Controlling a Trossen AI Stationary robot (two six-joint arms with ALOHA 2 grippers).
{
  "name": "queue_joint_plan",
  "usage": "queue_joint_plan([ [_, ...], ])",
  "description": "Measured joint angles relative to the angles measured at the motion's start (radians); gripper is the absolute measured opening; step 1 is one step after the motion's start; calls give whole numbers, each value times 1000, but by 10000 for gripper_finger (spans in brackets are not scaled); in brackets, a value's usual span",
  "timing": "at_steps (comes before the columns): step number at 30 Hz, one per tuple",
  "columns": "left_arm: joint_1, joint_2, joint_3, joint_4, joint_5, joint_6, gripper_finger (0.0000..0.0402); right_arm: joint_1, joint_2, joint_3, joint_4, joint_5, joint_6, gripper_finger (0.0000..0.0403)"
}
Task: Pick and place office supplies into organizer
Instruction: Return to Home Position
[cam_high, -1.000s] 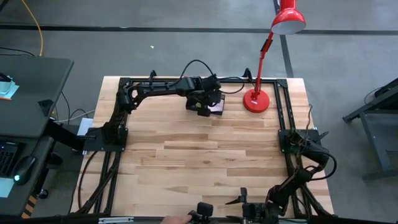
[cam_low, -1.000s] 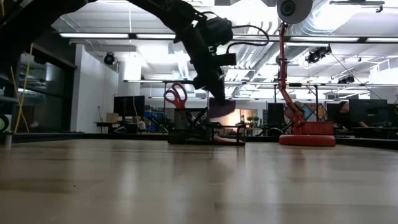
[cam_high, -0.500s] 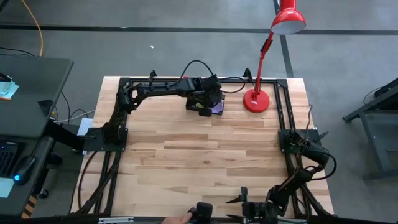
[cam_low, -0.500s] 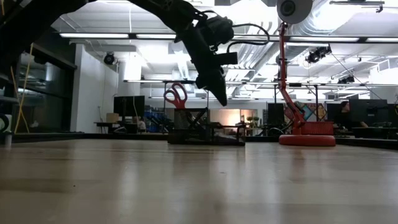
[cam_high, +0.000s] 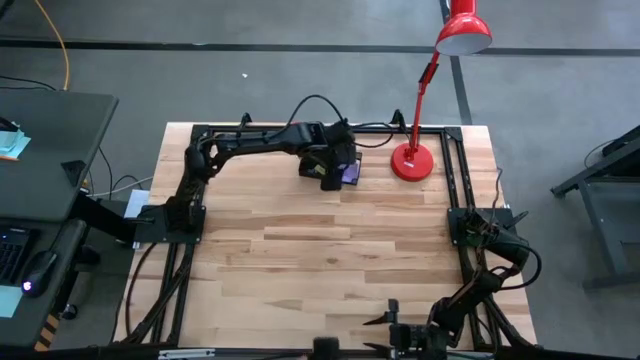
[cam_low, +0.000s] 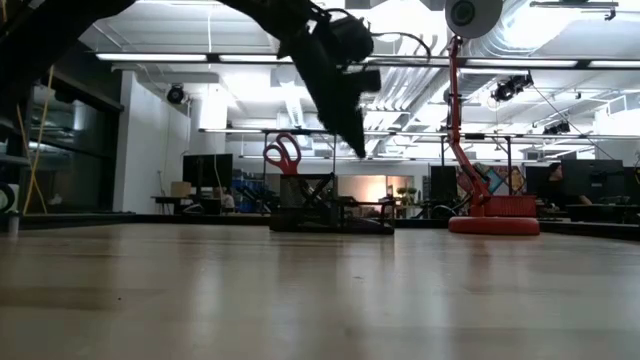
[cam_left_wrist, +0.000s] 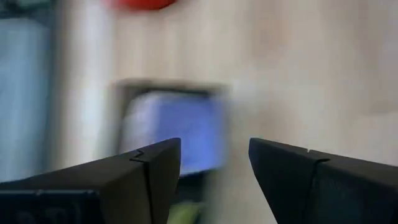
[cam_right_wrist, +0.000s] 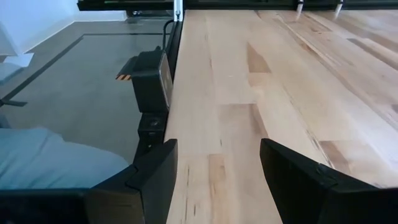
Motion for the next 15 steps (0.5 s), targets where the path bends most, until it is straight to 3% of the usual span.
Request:
queue_joint_plan([
  [4, 10, -46, -1, -2, 404, -106, 184, 0, 0, 0, 6, 45, 25, 222],
  [6, -3, -76, -31, 32, 512, -145, 184, 0, 0, 0, 16, 40, 46, 222],
  [8, -33, -107, -78, 73, 500, -156, 184, 0, 0, 0, 47, 11, 37, 222],
  [12, -118, -192, -190, 191, 330, -212, 184, -4, 0, 0, 139, -37, -55, 222],
  [15, -192, -272, -311, 347, 280, -313, 184, -23, 0, 0, 228, -92, -162, 222],
])
